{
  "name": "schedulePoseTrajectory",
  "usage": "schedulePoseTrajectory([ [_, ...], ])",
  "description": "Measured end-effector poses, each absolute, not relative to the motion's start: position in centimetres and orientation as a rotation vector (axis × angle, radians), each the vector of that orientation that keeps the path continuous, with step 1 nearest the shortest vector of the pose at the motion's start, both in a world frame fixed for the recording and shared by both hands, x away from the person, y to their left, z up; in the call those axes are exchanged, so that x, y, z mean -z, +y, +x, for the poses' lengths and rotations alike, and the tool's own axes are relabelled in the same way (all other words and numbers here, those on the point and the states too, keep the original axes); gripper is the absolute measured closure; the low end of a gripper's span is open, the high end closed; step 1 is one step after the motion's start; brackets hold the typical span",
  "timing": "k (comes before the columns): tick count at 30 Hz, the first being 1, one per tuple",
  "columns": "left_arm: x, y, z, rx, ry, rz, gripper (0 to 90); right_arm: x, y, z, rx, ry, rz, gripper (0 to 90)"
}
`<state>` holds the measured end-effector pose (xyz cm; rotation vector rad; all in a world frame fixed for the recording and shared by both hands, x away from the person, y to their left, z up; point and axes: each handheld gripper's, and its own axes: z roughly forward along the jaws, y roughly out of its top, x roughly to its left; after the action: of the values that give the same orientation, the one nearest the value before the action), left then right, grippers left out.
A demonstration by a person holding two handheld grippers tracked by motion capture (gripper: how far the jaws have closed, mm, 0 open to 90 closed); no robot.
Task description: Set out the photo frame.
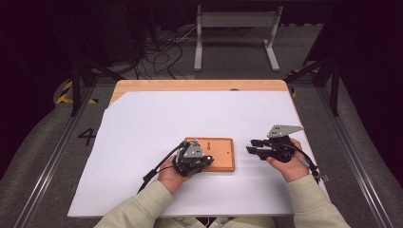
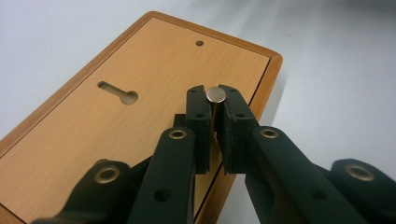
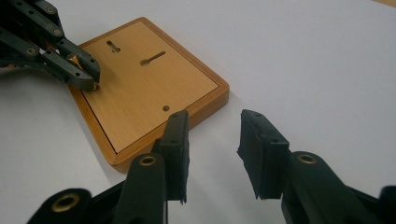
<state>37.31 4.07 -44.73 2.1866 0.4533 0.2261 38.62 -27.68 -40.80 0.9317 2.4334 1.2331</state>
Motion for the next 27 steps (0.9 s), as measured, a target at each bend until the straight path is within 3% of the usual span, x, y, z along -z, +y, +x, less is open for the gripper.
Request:
schedulePoseTrajectory([
  [8,44.7,3.8,36.4,-0.366,0.326,2.237,83.8,40.8,-27.6,38.6,-1.232,2.435,0.93,63.2],
  [16,45.0,3.6,34.1,-0.618,0.09,2.263,83.8,40.7,-27.5,38.5,-1.243,2.438,0.918,62.6],
  [27,45.5,3.5,32.4,-0.781,-0.042,2.271,84.0,40.4,-27.3,38.3,-1.253,2.441,0.897,61.8],
])
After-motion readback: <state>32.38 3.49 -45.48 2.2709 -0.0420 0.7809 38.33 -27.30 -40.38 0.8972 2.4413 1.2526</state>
